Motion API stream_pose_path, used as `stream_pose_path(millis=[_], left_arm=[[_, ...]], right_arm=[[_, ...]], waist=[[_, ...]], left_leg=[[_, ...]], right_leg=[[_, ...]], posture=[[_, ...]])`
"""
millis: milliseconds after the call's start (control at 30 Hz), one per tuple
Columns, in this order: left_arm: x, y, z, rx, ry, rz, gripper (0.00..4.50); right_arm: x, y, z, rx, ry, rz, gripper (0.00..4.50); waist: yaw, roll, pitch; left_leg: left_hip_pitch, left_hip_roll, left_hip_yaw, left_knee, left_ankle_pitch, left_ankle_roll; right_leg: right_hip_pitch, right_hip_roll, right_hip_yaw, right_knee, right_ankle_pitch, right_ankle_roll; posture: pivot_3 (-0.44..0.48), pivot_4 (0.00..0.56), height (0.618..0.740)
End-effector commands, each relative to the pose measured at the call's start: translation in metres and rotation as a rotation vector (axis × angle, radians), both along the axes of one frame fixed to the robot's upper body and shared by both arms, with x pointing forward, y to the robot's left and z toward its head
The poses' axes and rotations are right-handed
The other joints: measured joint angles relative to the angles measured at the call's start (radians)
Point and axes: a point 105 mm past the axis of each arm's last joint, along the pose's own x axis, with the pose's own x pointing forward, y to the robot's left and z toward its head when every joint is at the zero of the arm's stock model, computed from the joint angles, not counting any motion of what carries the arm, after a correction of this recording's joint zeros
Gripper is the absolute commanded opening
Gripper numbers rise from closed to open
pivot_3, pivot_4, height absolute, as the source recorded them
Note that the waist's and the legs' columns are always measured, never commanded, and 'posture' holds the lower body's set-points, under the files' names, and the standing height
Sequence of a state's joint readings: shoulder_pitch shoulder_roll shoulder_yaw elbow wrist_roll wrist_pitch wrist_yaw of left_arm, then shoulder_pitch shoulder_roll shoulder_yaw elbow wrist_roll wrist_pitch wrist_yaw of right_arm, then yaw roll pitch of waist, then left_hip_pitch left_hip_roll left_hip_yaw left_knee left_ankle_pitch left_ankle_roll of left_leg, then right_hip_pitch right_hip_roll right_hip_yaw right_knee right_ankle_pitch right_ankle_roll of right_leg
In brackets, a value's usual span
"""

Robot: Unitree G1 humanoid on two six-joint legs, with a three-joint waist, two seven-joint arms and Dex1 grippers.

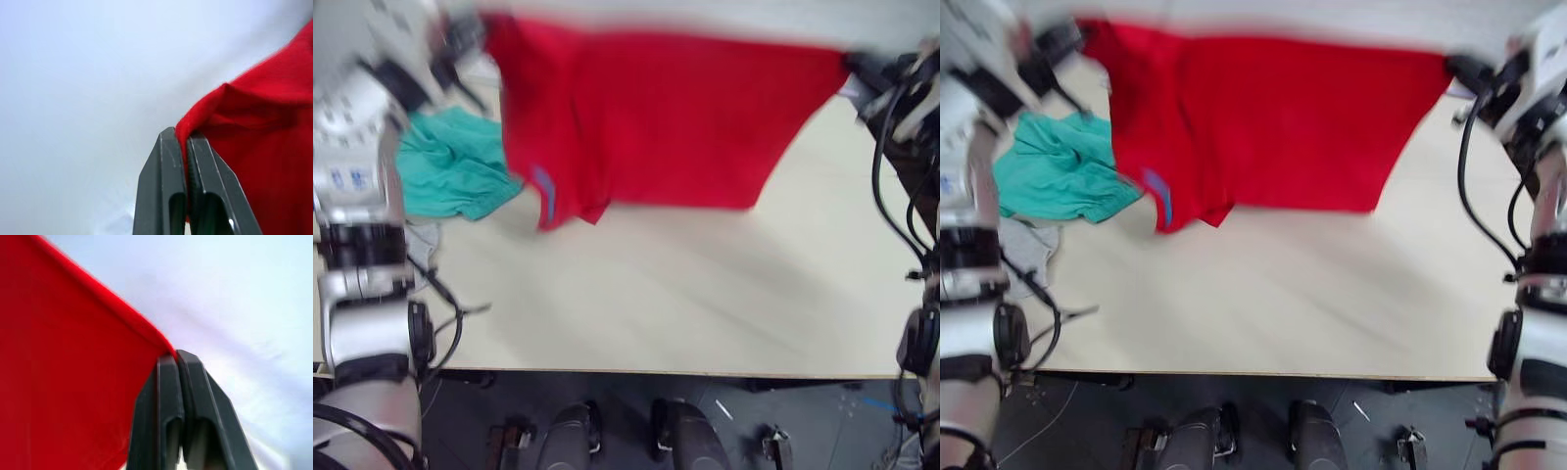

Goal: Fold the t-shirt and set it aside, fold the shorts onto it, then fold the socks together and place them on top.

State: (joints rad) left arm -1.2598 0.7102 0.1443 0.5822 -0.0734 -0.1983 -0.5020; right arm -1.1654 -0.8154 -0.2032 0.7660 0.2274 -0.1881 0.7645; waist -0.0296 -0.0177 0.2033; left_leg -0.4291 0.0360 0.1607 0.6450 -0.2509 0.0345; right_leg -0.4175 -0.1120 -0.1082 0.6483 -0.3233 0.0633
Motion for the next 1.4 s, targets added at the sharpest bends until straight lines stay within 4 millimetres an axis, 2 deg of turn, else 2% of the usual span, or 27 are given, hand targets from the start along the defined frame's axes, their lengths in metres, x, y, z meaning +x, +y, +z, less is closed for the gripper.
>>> stream_pose_path(millis=[33, 133, 167, 233, 267, 367, 433, 467, 533, 567, 633, 700, 767, 933, 1000, 1167, 1267, 1400], left_arm=[[-0.033, 0.010, 0.046, 0.057, -0.336, 0.099, 0.03], [-0.046, 0.004, 0.056, 0.101, -0.413, 0.060, 0.03], [-0.051, -0.001, 0.053, 0.152, -0.436, 0.047, 0.03], [-0.053, -0.013, 0.031, 0.290, -0.405, -0.009, 0.03], [-0.053, -0.016, 0.013, 0.354, -0.363, -0.034, 0.03], [-0.058, -0.021, -0.060, 0.521, -0.159, -0.119, 0.03], [-0.066, -0.019, -0.103, 0.499, 0.021, -0.175, 0.03], [-0.074, -0.019, -0.138, 0.487, 0.177, -0.229, 0.03], [-0.096, -0.021, -0.193, 0.492, 0.401, -0.278, 0.03], [-0.106, -0.022, -0.213, 0.462, 0.513, -0.306, 0.03], [-0.121, -0.018, -0.242, 0.472, 0.651, -0.283, 0.03], [-0.133, -0.016, -0.262, 0.502, 0.749, -0.271, 0.03], [-0.143, -0.013, -0.278, 0.528, 0.843, -0.275, 0.03], [-0.161, -0.016, -0.296, 0.545, 0.999, -0.350, 0.03], [-0.168, -0.020, -0.297, 0.526, 1.054, -0.399, 0.03], [-0.184, -0.023, -0.299, 0.515, 1.238, -0.470, 0.03], [-0.179, -0.026, -0.290, 0.507, 1.245, -0.481, 0.03], [-0.156, -0.025, -0.275, 0.512, 1.200, -0.472, 0.03]], right_arm=[[-0.022, -0.025, 0.041, 0.025, -0.258, -0.141, 0.00], [-0.034, -0.033, 0.052, -0.027, -0.346, -0.214, 0.00], [-0.036, -0.039, 0.047, -0.030, -0.347, -0.232, 0.00], [-0.036, -0.047, 0.024, -0.093, -0.310, -0.261, 0.00], [-0.036, -0.052, 0.007, -0.121, -0.277, -0.268, 0.00], [-0.041, -0.056, -0.059, -0.286, -0.127, -0.241, 0.00], [-0.050, -0.057, -0.097, -0.336, -0.023, -0.199, 0.00], [-0.058, -0.056, -0.126, -0.386, 0.081, -0.151, 0.00], [-0.078, -0.053, -0.173, -0.458, 0.276, -0.057, 0.00], [-0.089, -0.049, -0.189, -0.476, 0.355, -0.003, 0.00], [-0.107, -0.045, -0.215, -0.466, 0.503, 0.069, 0.00], [-0.120, -0.038, -0.231, -0.496, 0.607, 0.143, 0.00], [-0.128, -0.034, -0.243, -0.509, 0.706, 0.197, 0.00], [-0.142, -0.030, -0.264, -0.531, 0.890, 0.245, 0.00], [-0.150, -0.031, -0.273, -0.548, 0.974, 0.260, 0.00], [-0.164, -0.031, -0.282, -0.541, 1.089, 0.274, 0.00], [-0.160, -0.028, -0.280, -0.528, 1.077, 0.281, 0.00], [-0.146, -0.029, -0.269, -0.513, 1.044, 0.263, 0.00]], waist=[[-0.004, 0.000, 0.000], [-0.005, 0.000, 0.000], [-0.003, 0.000, 0.000], [-0.001, 0.000, 0.000], [0.001, 0.000, 0.000], [0.002, 0.000, 0.000], [0.002, 0.002, 0.001], [0.002, 0.004, 0.003], [0.001, 0.004, 0.003], [0.001, 0.005, 0.003], [0.000, 0.004, 0.003], [-0.001, 0.004, 0.003], [0.000, 0.006, 0.002], [0.004, 0.008, 0.000], [0.009, 0.008, 0.000], [0.013, 0.008, 0.000], [0.007, 0.008, 0.000], [0.003, 0.008, 0.000]], left_leg=[[0.001, -0.003, 0.003, -0.002, -0.002, 0.003], [0.002, -0.006, 0.007, -0.003, -0.008, 0.009], [0.002, -0.007, 0.007, -0.002, -0.010, 0.010], [0.000, -0.007, 0.008, 0.001, -0.014, 0.013], [0.001, -0.007, 0.009, 0.002, -0.015, 0.015], [0.007, -0.007, 0.008, 0.003, -0.017, 0.017], [0.006, -0.007, 0.009, 0.006, -0.018, 0.018], [0.005, -0.007, 0.009, 0.008, -0.018, 0.018], [0.004, -0.006, 0.010, 0.009, -0.017, 0.019], [0.006, -0.005, 0.009, 0.009, -0.017, 0.019], [0.008, -0.005, 0.009, 0.009, -0.016, 0.017], [0.012, -0.005, 0.008, 0.009, -0.015, 0.016], [0.027, -0.005, 0.007, 0.002, -0.017, 0.010], [0.037, -0.004, 0.006, -0.011, -0.018, 0.005], [0.037, -0.004, 0.005, -0.014, -0.016, 0.000], [0.037, -0.003, 0.004, -0.013, -0.015, 0.003], [0.038, -0.003, 0.004, -0.011, -0.016, 0.004], [0.040, -0.003, 0.004, -0.012, -0.017, 0.004]], right_leg=[[-0.001, -0.001, -0.001, 0.000, 0.000, 0.000], [-0.003, -0.004, -0.005, 0.002, 0.000, 0.000], [-0.003, -0.004, -0.006, 0.003, 0.000, 0.001], [-0.003, -0.005, -0.006, 0.003, 0.000, 0.003], [-0.003, -0.005, -0.006, 0.004, 0.001, 0.004], [0.007, -0.004, -0.005, -0.001, 0.002, 0.006], [0.009, -0.005, -0.002, -0.003, 0.002, 0.009], [0.009, -0.005, 0.001, -0.003, 0.002, 0.011], [0.009, -0.006, 0.006, -0.004, 0.001, 0.013], [0.010, -0.009, 0.008, -0.004, 0.001, 0.013], [0.013, -0.012, 0.008, -0.006, -0.001, 0.016], [0.015, -0.012, 0.007, -0.008, 0.000, 0.017], [0.028, -0.013, 0.007, -0.013, 0.001, 0.018], [0.035, -0.013, 0.006, -0.018, -0.002, 0.011], [0.034, -0.013, 0.005, -0.018, -0.005, 0.007], [0.035, -0.010, 0.003, -0.017, -0.008, 0.001], [0.037, -0.009, 0.003, -0.018, -0.008, 0.004], [0.041, -0.009, 0.004, -0.021, -0.003, 0.013]], posture=[[0.000, 0.150, 0.740], [0.000, 0.150, 0.740], [0.000, 0.150, 0.740], [0.000, 0.150, 0.740], [0.000, 0.150, 0.740], [0.000, 0.150, 0.740], [0.000, 0.150, 0.740], [0.000, 0.150, 0.740], [0.000, 0.150, 0.740], [0.000, 0.150, 0.740], [0.000, 0.150, 0.740], [0.000, 0.150, 0.740], [0.000, 0.150, 0.740], [0.000, 0.150, 0.740], [0.000, 0.150, 0.740], [0.000, 0.150, 0.740], [0.000, 0.150, 0.740], [0.000, 0.150, 0.740]])
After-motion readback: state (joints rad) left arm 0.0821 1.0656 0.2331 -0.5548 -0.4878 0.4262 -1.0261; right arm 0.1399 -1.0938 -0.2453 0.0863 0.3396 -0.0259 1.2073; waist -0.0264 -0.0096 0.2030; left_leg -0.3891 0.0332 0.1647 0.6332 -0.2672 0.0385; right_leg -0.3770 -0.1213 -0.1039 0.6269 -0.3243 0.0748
